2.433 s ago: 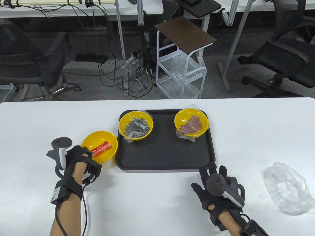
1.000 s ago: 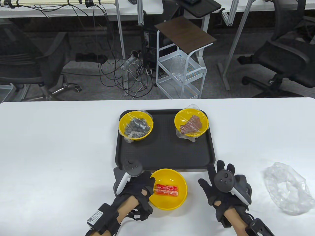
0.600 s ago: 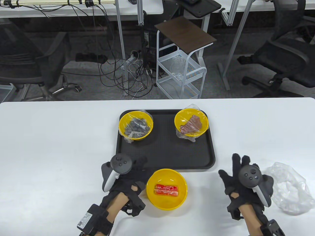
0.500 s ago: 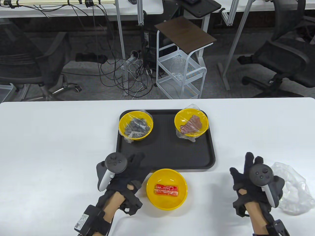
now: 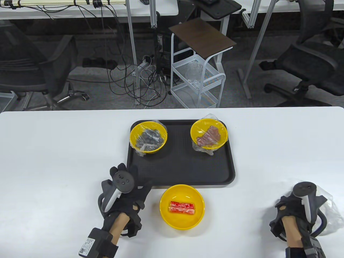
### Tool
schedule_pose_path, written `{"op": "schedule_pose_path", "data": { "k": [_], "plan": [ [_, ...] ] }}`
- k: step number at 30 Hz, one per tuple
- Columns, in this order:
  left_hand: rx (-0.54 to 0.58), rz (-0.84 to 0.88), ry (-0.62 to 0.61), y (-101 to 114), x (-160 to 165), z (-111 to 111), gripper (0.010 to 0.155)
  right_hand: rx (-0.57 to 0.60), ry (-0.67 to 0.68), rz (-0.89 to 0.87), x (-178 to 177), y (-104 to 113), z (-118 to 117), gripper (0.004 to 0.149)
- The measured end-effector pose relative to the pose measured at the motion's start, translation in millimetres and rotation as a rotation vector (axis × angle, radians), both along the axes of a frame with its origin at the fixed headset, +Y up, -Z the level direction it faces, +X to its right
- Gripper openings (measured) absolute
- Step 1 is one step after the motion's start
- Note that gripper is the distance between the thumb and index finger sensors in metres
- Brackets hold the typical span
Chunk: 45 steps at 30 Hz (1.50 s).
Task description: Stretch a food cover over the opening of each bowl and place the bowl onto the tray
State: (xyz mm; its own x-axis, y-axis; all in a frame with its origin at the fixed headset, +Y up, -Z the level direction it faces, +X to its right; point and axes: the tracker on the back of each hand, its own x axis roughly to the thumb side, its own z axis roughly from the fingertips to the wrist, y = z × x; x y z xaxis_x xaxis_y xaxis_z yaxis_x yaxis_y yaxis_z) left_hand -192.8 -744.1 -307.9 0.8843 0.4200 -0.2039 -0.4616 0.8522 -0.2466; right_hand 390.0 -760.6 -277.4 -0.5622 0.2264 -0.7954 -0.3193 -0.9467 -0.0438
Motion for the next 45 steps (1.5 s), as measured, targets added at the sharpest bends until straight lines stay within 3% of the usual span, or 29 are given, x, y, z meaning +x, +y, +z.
{"op": "schedule_pose_path", "data": {
  "k": [5,8,11,20,25,28,35,41,44,45],
  "plan": [
    [-0.015,-0.014,0.017,-1.7,-6.8,0.7,0.097,0.026,-0.037,0.086,-2.3,3.3,1.6,0.059],
    [-0.03,-0.03,0.03,-2.8,-8.4,0.4,0.097,0.063,-0.01,0.091,-6.9,7.4,1.8,0.047],
    [-0.045,-0.088,0.044,-4.4,-10.2,0.0,0.098,0.084,0.048,0.04,-12.4,12.6,-0.6,0.045],
    [-0.046,-0.059,0.077,0.3,-14.5,3.5,0.099,0.415,0.233,-0.12,-34.5,60.5,11.4,0.048],
    [0.128,0.038,0.048,19.7,-1.5,11.0,0.094,0.615,0.374,-0.236,-52.3,77.2,15.6,0.045],
    [0.221,0.167,0.012,32.9,11.0,17.2,0.088,0.706,0.481,-0.3,-70.1,87.4,16.0,0.046],
    [0.191,0.624,-0.149,44.2,40.0,25.9,0.075,0.795,0.712,-0.477,-124.5,99.3,12.5,0.046],
    [-0.065,1.013,-0.254,36.4,72.1,33.2,0.079,0.878,0.937,-0.473,-191.7,109.5,24.3,0.046],
    [-0.236,1.238,-0.271,29.7,86.0,40.0,0.089,1.002,1.12,-0.398,-234.2,110.5,41.3,0.045],
    [-0.285,1.35,-0.252,26.8,89.4,42.5,0.093,1.001,1.244,-0.282,-254.6,109.4,52.1,0.045]
  ]
}}
